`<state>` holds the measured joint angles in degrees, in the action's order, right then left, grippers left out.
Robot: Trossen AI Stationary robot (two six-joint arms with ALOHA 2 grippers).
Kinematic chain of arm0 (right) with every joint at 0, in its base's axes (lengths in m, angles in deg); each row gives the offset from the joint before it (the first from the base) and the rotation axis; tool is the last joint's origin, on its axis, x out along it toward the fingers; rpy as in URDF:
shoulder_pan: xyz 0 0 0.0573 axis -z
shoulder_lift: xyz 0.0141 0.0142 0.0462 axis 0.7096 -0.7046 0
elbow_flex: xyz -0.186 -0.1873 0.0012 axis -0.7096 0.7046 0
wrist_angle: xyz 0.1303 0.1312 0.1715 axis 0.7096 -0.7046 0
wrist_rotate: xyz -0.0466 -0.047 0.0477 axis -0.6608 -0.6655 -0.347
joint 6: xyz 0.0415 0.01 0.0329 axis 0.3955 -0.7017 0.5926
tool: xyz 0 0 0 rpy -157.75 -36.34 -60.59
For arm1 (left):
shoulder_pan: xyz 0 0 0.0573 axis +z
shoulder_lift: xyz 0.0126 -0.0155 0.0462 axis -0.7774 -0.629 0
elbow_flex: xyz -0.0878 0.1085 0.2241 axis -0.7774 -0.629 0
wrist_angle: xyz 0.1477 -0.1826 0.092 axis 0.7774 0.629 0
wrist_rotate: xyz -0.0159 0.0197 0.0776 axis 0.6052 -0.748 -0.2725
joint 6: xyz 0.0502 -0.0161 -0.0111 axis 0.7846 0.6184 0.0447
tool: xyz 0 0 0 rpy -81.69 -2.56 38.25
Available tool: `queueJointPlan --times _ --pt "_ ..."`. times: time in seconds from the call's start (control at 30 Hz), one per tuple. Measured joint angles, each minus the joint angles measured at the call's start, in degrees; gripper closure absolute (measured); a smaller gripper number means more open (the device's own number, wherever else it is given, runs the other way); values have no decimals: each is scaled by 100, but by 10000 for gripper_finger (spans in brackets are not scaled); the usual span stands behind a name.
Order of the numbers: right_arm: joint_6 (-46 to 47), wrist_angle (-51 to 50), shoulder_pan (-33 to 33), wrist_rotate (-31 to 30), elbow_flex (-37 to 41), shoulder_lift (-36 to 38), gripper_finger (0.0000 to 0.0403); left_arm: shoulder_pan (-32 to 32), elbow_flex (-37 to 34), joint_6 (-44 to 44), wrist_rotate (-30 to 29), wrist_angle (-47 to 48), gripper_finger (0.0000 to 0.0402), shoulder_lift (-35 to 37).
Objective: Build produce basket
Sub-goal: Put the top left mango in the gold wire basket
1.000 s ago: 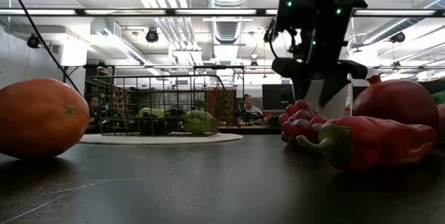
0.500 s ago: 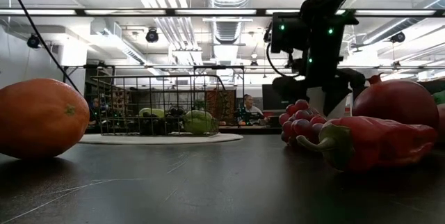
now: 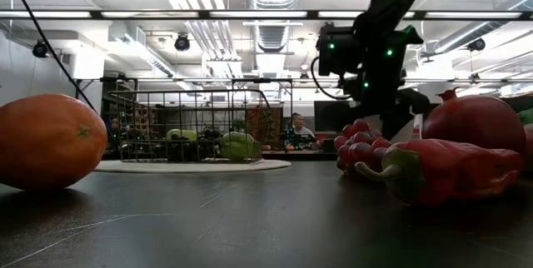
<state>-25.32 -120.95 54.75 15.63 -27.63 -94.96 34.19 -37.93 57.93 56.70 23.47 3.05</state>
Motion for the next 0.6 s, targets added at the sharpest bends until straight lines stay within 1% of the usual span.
queueJointPlan --times 0.27,0.6 --pt "-399 545 -2 49 -2 -134 129 0 0 2 0 2 240 -2" --pt "-732 787 -2 54 -1 -90 192 0 0 2 -1 4 240 0"
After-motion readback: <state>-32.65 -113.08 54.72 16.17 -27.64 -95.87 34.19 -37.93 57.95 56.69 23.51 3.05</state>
